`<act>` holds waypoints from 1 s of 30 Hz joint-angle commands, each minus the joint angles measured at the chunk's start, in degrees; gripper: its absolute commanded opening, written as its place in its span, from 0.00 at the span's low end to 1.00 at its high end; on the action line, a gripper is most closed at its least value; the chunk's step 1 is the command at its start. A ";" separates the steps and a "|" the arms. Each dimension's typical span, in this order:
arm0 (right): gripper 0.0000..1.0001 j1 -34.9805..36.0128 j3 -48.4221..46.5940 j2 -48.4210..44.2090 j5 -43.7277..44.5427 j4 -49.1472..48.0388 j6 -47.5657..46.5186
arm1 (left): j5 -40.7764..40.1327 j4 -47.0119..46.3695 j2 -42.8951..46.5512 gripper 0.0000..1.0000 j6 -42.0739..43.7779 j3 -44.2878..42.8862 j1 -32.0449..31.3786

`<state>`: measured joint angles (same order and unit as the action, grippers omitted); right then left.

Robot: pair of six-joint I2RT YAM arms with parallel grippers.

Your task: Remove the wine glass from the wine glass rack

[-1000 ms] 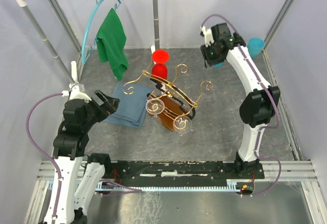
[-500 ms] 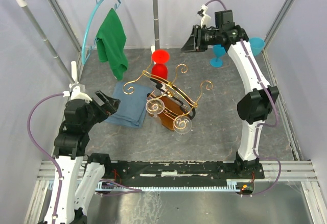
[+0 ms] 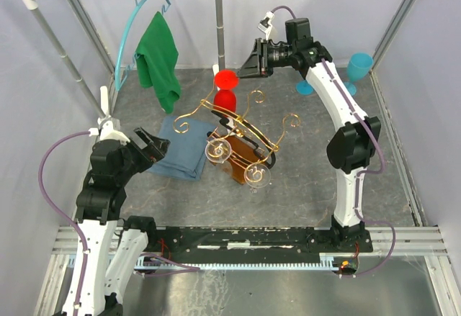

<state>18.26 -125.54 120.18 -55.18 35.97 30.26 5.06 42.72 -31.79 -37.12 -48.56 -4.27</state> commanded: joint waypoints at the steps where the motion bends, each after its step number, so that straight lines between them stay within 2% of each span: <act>1: 0.42 0.78 -2.58 2.31 -1.23 -3.20 1.47 | 0.80 -2.53 -0.09 0.99 -0.47 -1.16 -0.03; 9: 0.42 0.85 -4.51 3.17 0.46 -0.63 -0.04 | -0.49 -1.24 0.07 0.99 0.55 -2.12 -0.03; 10: 0.40 0.86 -4.54 3.26 0.13 -1.03 0.47 | -0.49 -1.30 0.12 0.99 0.56 -2.10 -0.01; 12: 0.28 0.89 -4.20 3.34 -0.81 -2.35 1.58 | -0.49 -1.51 0.13 0.99 0.41 -1.86 -0.03; 16: 0.19 0.94 -2.97 2.75 -2.20 -4.66 3.05 | 0.01 -1.95 0.34 0.99 0.08 -1.12 -0.03; 23: 0.19 1.28 -2.07 2.59 -5.27 -8.73 6.70 | 0.12 -1.94 0.65 0.99 0.12 -0.88 -0.03; 30: 0.25 1.84 -1.61 2.88 -6.66 -11.62 8.94 | 0.06 -1.81 0.88 0.99 0.25 -0.50 -0.03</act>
<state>19.40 -126.72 123.83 -59.35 28.75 37.78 4.69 42.85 -31.66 -37.10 -48.69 -4.27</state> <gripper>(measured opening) 0.245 0.993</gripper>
